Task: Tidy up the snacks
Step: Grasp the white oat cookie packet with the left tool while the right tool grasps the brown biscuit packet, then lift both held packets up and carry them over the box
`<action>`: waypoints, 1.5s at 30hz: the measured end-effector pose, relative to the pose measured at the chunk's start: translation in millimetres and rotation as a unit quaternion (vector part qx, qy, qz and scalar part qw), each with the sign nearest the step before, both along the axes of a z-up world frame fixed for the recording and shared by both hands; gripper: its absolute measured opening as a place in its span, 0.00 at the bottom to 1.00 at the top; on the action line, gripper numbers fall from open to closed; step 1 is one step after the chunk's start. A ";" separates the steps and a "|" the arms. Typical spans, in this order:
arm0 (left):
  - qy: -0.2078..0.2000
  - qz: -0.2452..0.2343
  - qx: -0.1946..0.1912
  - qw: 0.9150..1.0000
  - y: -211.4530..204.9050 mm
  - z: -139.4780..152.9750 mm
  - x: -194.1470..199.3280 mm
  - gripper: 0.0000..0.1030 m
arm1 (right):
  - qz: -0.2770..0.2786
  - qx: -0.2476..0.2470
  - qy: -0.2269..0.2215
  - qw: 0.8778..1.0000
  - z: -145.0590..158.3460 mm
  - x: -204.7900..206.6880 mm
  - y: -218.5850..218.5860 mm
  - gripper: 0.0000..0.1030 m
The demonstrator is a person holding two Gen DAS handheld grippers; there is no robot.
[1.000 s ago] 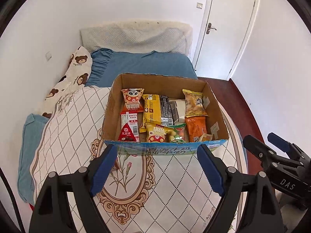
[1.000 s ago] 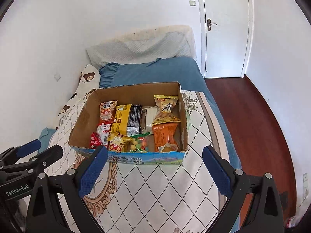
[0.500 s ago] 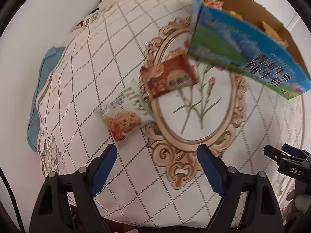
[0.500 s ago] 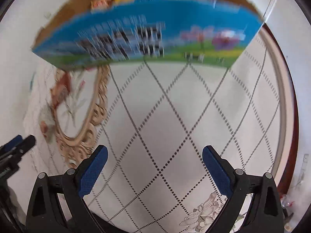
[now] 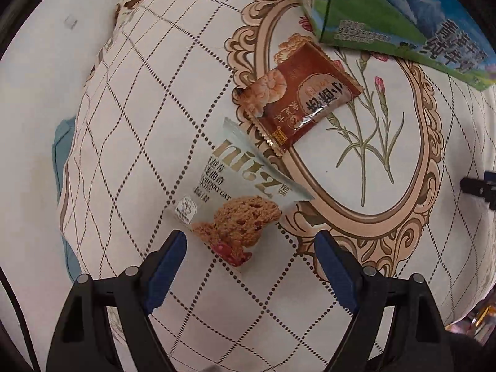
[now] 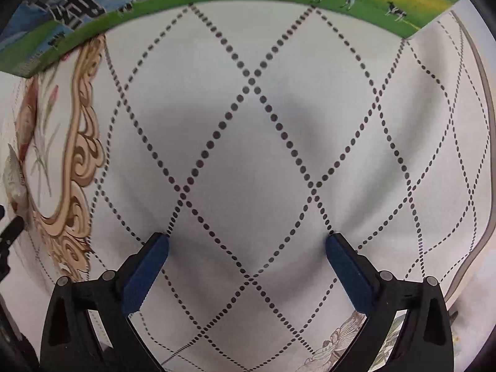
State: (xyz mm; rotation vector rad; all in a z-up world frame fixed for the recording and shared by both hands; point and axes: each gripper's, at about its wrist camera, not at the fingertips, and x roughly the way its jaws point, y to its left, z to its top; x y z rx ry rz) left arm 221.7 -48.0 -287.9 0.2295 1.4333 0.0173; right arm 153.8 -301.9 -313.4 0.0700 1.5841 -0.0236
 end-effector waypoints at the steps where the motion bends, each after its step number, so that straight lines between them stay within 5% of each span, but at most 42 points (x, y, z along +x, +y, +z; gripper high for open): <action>1: 0.006 -0.016 0.003 1.000 -2.1 -1.9 1.1 0.82 | -0.006 0.011 -0.018 1.000 10.1 -1.8 1.9 0.88; 3: 0.023 -0.050 0.007 0.998 -6.1 -8.9 4.3 0.82 | -0.019 0.039 -0.040 0.998 27.3 -4.2 8.3 0.75; 8: 0.021 -0.109 0.020 0.994 -9.3 -19.7 21.5 0.81 | -0.041 0.138 -0.076 0.987 61.0 -3.4 40.2 0.74; 9: 0.016 -0.104 0.015 0.994 -6.0 -18.7 24.9 0.74 | -0.040 0.151 -0.078 0.985 64.9 -2.7 49.2 0.74; 11: 0.013 -0.071 0.003 0.997 6.1 -16.2 30.6 0.64 | -0.041 0.161 -0.080 0.983 70.3 -1.8 67.5 0.74; 15: 0.005 0.066 -0.049 0.997 52.6 -5.6 29.7 0.62 | -0.072 0.165 -0.074 0.981 68.1 1.4 99.6 0.74; 20: -0.001 0.220 -0.140 0.965 109.4 -3.3 7.2 0.64 | -0.110 0.170 -0.077 0.976 61.6 31.7 143.2 0.74; 22: 0.000 0.241 -0.164 0.957 117.9 -5.7 2.1 0.64 | -0.118 0.161 -0.086 0.976 58.5 46.1 164.3 0.74; 28: 0.006 0.252 -0.176 0.951 158.3 -16.8 3.5 0.74 | -0.131 0.096 -0.095 0.982 40.0 78.0 219.6 0.74; 32: 0.015 0.250 -0.184 0.950 176.2 -24.6 8.3 0.79 | -0.135 0.044 -0.099 0.985 20.8 90.6 241.2 0.68; 41: 0.043 0.184 -0.160 0.969 166.7 -22.6 21.6 0.79 | 0.083 -0.001 -0.065 0.994 11.6 51.9 235.9 0.62; 45: 0.053 0.156 -0.131 0.978 154.4 -32.0 33.6 0.81 | 0.120 0.006 -0.038 0.992 13.1 29.8 214.0 0.62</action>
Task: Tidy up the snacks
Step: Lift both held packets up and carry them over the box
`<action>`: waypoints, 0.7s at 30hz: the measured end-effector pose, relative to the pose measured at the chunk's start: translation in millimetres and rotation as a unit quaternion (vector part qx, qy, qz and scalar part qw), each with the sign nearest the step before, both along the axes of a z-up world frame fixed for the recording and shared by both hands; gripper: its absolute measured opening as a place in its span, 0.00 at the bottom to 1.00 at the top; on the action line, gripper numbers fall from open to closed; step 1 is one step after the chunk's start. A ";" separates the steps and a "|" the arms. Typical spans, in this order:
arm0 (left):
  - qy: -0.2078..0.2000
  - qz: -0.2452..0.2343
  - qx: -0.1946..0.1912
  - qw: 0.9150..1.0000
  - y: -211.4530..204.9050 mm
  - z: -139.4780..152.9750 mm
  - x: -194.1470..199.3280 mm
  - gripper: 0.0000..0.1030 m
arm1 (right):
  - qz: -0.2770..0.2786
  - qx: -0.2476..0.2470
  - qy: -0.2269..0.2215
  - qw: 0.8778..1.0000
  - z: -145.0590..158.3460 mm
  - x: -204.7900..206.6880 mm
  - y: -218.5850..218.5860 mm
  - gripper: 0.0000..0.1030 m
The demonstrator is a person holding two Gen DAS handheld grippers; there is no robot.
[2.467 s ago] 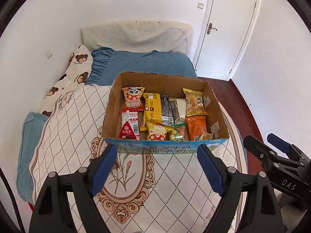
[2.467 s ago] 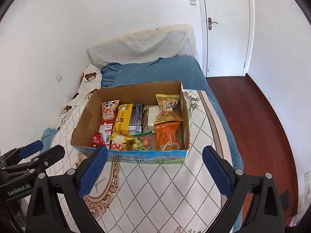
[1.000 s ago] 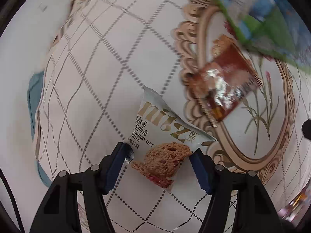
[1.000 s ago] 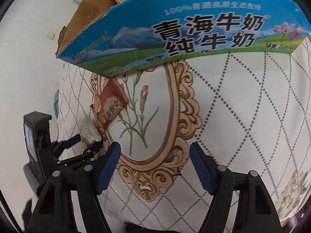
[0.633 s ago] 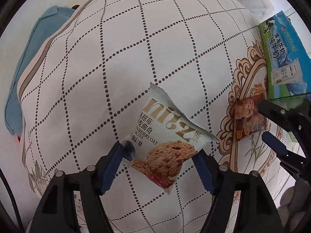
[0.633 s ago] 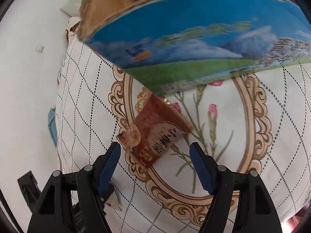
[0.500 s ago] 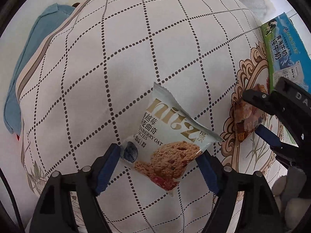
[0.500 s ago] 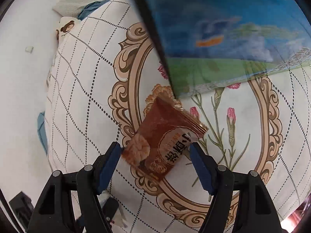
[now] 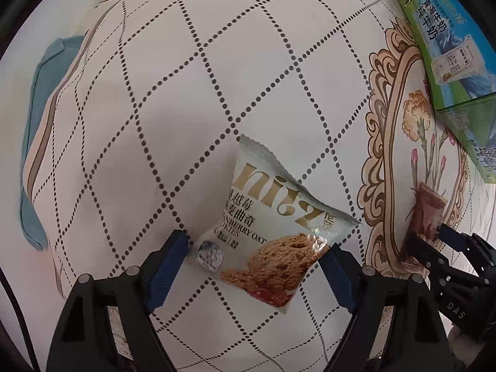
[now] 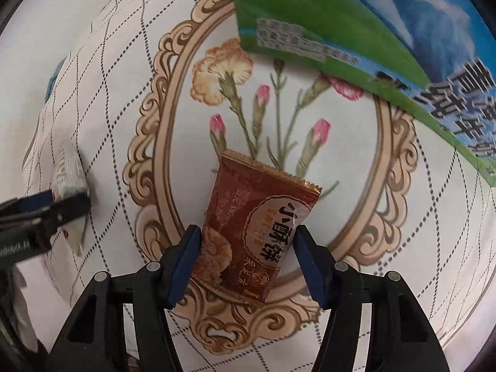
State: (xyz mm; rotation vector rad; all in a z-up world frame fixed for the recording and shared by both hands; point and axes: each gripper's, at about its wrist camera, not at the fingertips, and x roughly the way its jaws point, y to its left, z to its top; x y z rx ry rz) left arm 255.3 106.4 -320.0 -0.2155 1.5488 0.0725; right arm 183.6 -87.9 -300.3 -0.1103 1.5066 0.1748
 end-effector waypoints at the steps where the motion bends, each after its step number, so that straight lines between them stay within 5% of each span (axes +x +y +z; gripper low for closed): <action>1: 0.008 0.001 -0.001 1.000 -1.1 -2.9 2.8 0.81 | 0.002 0.003 0.003 1.000 0.5 -2.9 -4.4 0.60; 7: 0.028 0.006 -0.076 0.997 -6.1 -6.6 6.8 0.81 | -0.033 0.036 0.029 0.998 6.8 -12.2 -32.2 0.58; 15: 0.034 0.014 -0.083 0.996 -17.8 -3.3 7.1 0.81 | -0.105 0.101 0.062 0.987 13.9 1.6 -78.1 0.63; 18: 0.034 0.009 -0.080 0.996 -14.8 14.3 11.6 0.81 | -0.129 0.088 0.060 0.986 12.8 17.3 -87.8 0.62; 21: 0.025 0.008 -0.077 0.997 -13.5 28.5 10.4 0.81 | -0.080 0.048 0.038 0.995 11.3 22.0 -63.0 0.56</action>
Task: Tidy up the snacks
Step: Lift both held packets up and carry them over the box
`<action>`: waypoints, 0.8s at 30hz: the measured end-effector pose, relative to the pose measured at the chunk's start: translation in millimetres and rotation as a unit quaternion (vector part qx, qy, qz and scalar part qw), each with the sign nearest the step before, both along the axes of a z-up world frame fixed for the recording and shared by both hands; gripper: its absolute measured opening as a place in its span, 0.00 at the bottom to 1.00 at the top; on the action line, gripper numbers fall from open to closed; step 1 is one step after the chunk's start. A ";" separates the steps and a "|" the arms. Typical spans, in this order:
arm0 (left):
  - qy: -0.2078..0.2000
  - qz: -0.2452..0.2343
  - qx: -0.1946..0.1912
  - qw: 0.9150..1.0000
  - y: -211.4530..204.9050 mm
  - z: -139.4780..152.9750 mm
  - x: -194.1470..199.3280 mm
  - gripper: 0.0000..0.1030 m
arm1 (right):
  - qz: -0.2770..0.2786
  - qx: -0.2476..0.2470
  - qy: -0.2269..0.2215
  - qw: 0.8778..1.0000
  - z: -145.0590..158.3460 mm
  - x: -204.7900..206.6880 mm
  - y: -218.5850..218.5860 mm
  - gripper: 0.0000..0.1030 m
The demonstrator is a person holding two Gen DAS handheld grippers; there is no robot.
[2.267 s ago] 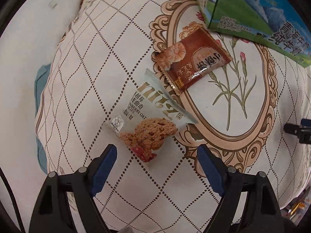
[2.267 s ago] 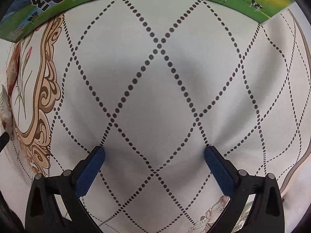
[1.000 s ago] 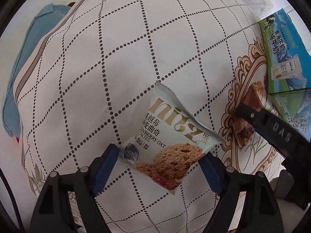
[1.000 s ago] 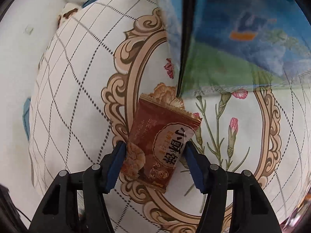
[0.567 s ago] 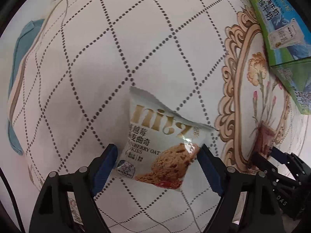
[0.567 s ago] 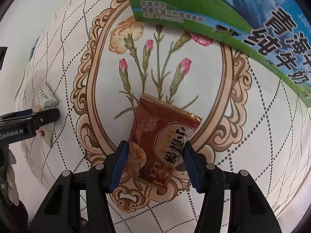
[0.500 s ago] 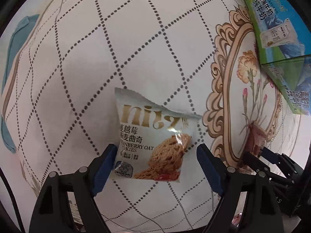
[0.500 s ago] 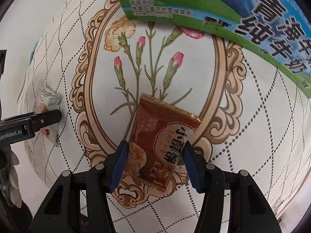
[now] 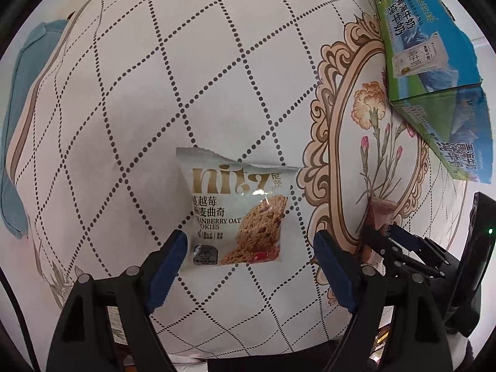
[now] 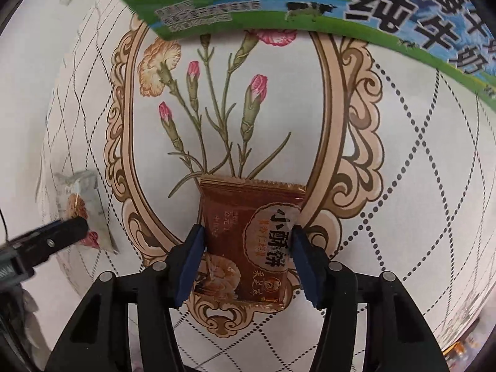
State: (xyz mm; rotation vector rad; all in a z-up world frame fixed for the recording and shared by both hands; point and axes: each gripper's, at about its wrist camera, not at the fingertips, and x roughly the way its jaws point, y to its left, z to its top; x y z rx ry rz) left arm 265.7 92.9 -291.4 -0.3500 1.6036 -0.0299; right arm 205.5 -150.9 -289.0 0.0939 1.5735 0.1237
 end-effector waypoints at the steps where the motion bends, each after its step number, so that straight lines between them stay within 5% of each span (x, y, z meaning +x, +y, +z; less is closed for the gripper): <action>1: -0.001 -0.003 -0.002 1.000 2.3 3.8 -1.1 0.81 | 0.028 -0.008 -0.006 1.000 3.3 -2.3 3.5 0.56; 6: 0.000 -0.012 0.024 1.000 -2.5 2.3 1.1 0.81 | 0.120 -0.051 -0.003 0.991 9.0 -15.2 -0.5 0.56; 13: 0.018 -0.010 0.035 0.999 -11.5 -40.0 28.6 0.81 | 0.014 0.044 0.040 0.998 15.4 -0.7 -50.6 0.60; 15: 0.003 -0.009 0.042 0.999 -15.0 -38.6 28.5 0.80 | 0.001 0.046 0.046 0.998 15.3 -0.8 -62.0 0.60; 18: -0.011 -0.006 0.051 0.999 -29.3 -30.5 20.5 0.66 | 0.008 0.029 0.030 0.999 2.3 -11.3 -68.3 0.60; 24: -0.006 0.011 0.019 1.000 -56.0 -28.1 -16.7 0.58 | 0.037 0.013 0.008 0.999 1.9 -22.2 -78.0 0.57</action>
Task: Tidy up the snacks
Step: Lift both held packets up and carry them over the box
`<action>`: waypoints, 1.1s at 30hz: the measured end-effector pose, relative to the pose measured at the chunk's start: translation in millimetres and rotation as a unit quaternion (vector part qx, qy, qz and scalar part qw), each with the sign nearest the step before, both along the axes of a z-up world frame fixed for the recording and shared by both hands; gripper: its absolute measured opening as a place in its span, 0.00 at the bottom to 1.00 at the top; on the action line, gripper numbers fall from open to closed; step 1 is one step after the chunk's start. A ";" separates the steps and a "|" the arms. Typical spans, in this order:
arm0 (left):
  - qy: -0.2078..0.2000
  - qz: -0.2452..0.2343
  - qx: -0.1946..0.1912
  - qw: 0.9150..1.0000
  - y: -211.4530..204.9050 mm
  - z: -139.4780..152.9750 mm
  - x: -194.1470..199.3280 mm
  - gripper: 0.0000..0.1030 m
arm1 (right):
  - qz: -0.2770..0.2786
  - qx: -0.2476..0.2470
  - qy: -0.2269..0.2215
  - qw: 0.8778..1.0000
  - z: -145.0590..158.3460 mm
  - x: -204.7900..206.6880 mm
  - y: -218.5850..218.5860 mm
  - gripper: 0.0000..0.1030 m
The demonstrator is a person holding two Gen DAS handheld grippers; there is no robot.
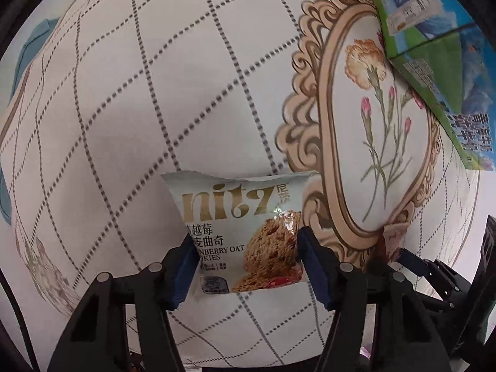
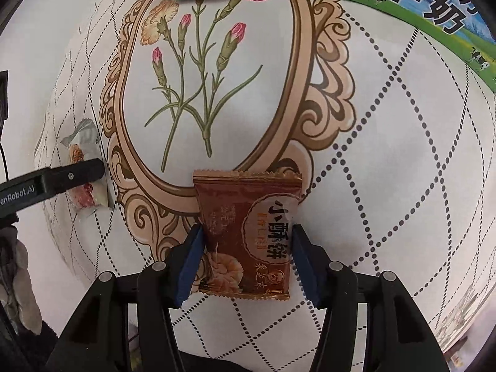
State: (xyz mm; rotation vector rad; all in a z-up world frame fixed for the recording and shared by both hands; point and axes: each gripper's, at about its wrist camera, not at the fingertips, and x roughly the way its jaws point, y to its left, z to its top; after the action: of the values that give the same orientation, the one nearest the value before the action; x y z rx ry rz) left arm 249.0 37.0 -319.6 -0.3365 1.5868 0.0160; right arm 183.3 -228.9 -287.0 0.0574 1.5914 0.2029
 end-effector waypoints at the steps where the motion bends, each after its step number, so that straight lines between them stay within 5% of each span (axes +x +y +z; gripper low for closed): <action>1: 0.001 0.000 -0.004 1.000 -6.4 0.1 -7.6 0.58 | 0.005 -0.002 0.002 1.000 -2.4 -9.3 5.1 0.57; 8: 0.026 -0.044 -0.018 0.999 -59.2 -14.8 -35.7 0.58 | 0.022 -0.004 0.029 0.999 -7.2 -47.5 -22.9 0.57; 14: 0.019 -0.050 0.022 0.998 -77.4 -35.3 -28.7 0.58 | -0.033 0.032 0.055 0.997 -25.3 -38.0 -45.0 0.63; 21: -0.003 -0.050 0.021 0.999 -100.9 2.0 -58.5 0.47 | -0.016 0.000 0.014 1.000 -27.8 -50.1 -32.9 0.56; 26: -0.028 -0.061 -0.001 0.998 -121.7 41.1 -44.9 0.46 | -0.042 0.054 -0.011 0.998 14.4 -50.7 -76.8 0.56; 33: -0.095 -0.100 -0.050 0.989 -164.7 128.8 -11.1 0.46 | -0.073 0.116 -0.092 0.986 113.5 -38.5 -134.7 0.56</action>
State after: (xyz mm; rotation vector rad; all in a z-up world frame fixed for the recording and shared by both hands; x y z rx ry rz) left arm 237.9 -127.7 -190.8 -0.2481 1.4288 -0.2443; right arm 144.8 -363.6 -173.6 0.3271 1.3676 0.2703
